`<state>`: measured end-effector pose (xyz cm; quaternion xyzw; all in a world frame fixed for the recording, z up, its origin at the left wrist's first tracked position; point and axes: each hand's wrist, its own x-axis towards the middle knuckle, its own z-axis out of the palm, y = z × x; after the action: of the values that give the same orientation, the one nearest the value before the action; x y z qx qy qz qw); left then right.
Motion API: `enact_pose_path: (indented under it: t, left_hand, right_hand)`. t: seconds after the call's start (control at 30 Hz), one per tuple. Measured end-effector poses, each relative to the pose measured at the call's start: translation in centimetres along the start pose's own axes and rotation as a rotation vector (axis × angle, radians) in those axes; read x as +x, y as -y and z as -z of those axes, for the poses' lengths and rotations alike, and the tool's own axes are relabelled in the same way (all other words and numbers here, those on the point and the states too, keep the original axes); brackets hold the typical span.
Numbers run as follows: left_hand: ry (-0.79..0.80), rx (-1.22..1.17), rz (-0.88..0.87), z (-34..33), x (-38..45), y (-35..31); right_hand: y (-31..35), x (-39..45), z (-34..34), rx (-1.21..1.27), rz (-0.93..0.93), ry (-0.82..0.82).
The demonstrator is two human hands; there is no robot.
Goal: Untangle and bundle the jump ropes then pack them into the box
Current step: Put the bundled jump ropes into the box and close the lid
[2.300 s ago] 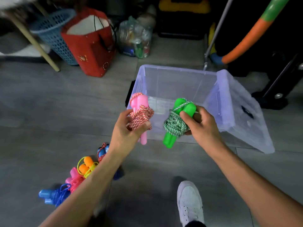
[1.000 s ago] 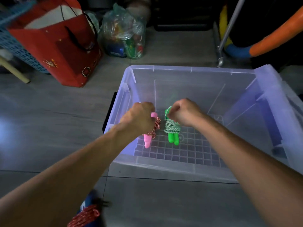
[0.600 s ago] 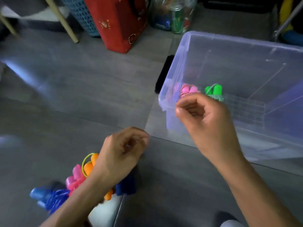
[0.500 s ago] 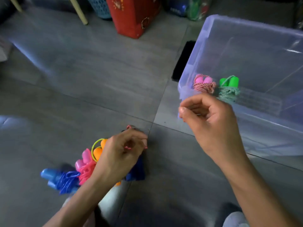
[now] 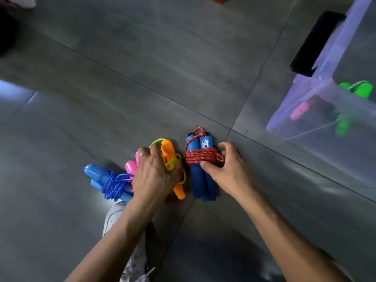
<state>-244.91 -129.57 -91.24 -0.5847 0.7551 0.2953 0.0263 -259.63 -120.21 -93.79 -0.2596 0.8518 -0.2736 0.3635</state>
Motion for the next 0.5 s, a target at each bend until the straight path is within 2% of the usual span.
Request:
enact_pose_path:
  t: [0.13, 0.3, 0.43, 0.5]
  left_hand:
    - [0.077, 0.125, 0.049, -0.2, 1.3, -1.0]
    - [0.163, 0.211, 0.059, -0.2, 3.0, -1.4]
    - [0.052, 0.290, -0.081, -1.4, 2.0, -0.8]
    - [-0.010, 0.188, -0.139, -1.8, 1.6, 0.1]
  right_hand:
    - [0.1, 0.6, -1.7, 0.005, -0.056, 0.141]
    - [-0.7, 0.7, -1.9, 0.119, -0.047, 0.080]
    - [-1.2, -0.3, 0.3, 0.222, -0.032, 0.006]
    - [-0.6, -1.0, 1.7, 0.225, 0.011, -0.050]
